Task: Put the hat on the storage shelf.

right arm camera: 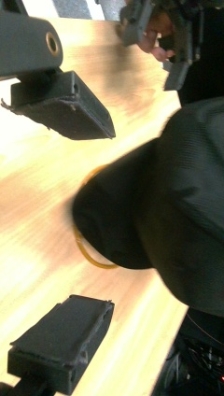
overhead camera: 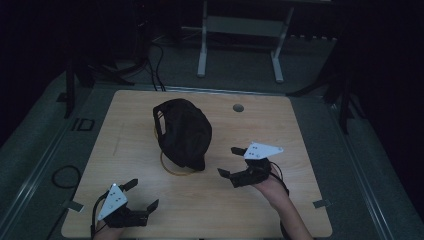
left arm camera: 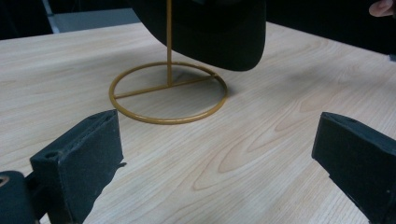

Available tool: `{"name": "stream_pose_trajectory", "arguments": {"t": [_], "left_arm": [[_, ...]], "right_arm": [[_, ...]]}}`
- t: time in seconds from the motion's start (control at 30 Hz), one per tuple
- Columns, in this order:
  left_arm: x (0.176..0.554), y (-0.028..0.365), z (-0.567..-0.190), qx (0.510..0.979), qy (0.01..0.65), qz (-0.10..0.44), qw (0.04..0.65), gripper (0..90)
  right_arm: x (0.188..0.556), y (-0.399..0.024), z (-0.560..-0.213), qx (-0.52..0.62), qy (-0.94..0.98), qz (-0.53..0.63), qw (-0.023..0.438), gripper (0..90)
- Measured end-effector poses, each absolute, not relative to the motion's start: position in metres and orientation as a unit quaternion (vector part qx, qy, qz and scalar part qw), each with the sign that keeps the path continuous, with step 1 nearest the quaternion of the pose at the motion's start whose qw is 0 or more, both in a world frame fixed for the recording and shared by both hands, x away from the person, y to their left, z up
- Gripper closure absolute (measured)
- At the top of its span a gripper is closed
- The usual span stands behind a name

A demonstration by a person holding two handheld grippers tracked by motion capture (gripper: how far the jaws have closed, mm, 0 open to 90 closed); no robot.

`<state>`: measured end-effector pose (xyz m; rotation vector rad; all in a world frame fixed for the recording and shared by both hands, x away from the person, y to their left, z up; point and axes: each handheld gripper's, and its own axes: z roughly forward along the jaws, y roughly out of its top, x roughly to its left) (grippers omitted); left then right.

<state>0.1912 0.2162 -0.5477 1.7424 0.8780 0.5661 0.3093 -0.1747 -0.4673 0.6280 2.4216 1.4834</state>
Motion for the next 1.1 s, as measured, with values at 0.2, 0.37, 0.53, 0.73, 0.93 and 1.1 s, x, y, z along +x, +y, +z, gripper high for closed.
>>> {"name": "stream_pose_trajectory", "arguments": {"t": [0.2, 0.37, 0.53, 0.73, 0.93, 1.1], "left_arm": [[0.193, 0.216, -0.549, 0.729, 0.369, 0.233, 0.527, 2.1], [0.194, 0.216, -0.551, 0.732, 0.372, 0.226, 0.524, 2.1], [0.194, 0.214, -0.552, 0.734, 0.37, 0.224, 0.522, 2.1], [0.195, 0.213, -0.554, 0.74, 0.369, 0.218, 0.518, 2.1], [0.196, 0.214, -0.555, 0.739, 0.377, 0.225, 0.511, 2.1], [0.198, 0.216, -0.555, 0.735, 0.386, 0.226, 0.51, 2.1]], "right_arm": [[0.304, -0.183, -0.486, 0.214, 0.835, 0.495, 0.112, 13.3], [0.299, -0.192, -0.5, 0.214, 0.841, 0.485, 0.109, 13.4], [0.296, -0.199, -0.51, 0.217, 0.841, 0.483, 0.105, 13.4], [0.29, -0.209, -0.526, 0.226, 0.843, 0.478, 0.104, 13.5], [0.283, -0.222, -0.536, 0.235, 0.841, 0.473, 0.116, 13.8], [0.28, -0.236, -0.54, 0.252, 0.831, 0.481, 0.119, 13.9]]}}
